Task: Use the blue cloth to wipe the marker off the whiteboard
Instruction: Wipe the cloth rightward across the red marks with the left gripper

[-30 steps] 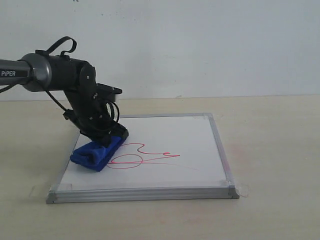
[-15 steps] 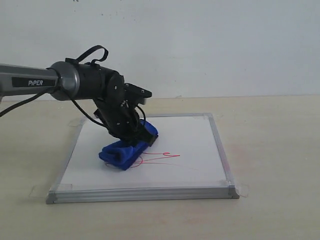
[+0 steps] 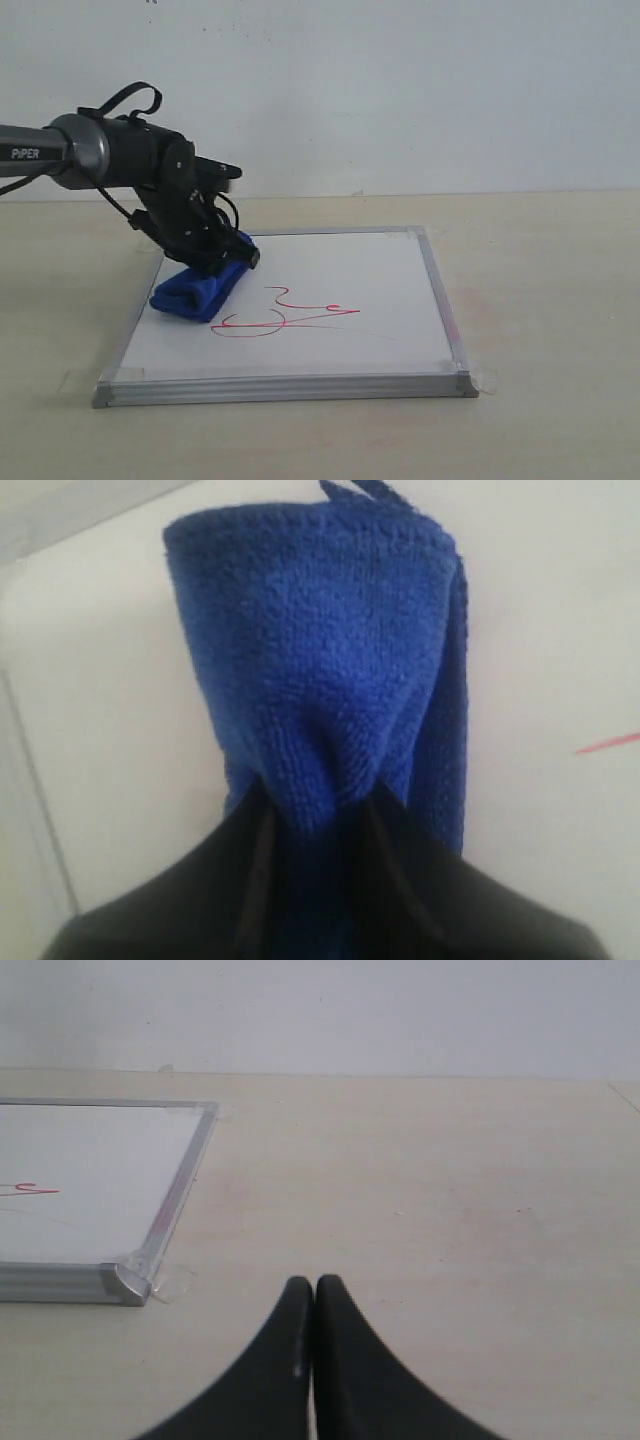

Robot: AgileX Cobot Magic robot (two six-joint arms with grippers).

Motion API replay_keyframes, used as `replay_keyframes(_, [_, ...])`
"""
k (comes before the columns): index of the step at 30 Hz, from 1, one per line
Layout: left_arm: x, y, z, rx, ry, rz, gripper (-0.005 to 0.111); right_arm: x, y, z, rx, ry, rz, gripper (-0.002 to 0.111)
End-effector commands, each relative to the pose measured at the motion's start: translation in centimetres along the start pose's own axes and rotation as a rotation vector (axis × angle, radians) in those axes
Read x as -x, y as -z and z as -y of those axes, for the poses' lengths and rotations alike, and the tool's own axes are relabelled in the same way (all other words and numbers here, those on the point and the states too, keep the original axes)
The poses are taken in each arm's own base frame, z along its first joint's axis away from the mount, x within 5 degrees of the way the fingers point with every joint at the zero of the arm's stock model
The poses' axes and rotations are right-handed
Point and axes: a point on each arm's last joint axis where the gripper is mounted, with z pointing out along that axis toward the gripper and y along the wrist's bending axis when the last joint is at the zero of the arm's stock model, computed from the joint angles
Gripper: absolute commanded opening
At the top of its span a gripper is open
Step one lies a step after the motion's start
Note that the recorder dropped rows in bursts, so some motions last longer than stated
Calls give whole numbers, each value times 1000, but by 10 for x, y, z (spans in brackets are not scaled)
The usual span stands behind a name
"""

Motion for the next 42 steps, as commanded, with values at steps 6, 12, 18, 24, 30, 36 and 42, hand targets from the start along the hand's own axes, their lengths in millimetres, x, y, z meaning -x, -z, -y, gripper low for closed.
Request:
replay_keyframes(6, [-5,0,119,-140,-243,67,4,1,0,0,-6,1,10,0])
replay_keyframes(12, [-7,1,125,-75,-351,56,4,1,0,0,-6,1,10,0])
replay_keyframes(18, [-5,-7,56,91,-204,-18,4,1,0,0,-6,1,10,0])
replay_keyframes(24, [-15,-12,10,99,-26,-124,4,1,0,0,-6,1,10,0])
replay_keyframes(30, [-13,-8,62,-155,-104,-95,4,1,0,0,-6,1,10,0])
replay_keyframes(36, [-11,3,133,-249,-266,19,4,1,0,0,-6,1,10,0])
replay_keyframes(42, [0,2,129,-160,-280,140,4,1,0,0,-6,1,10,0])
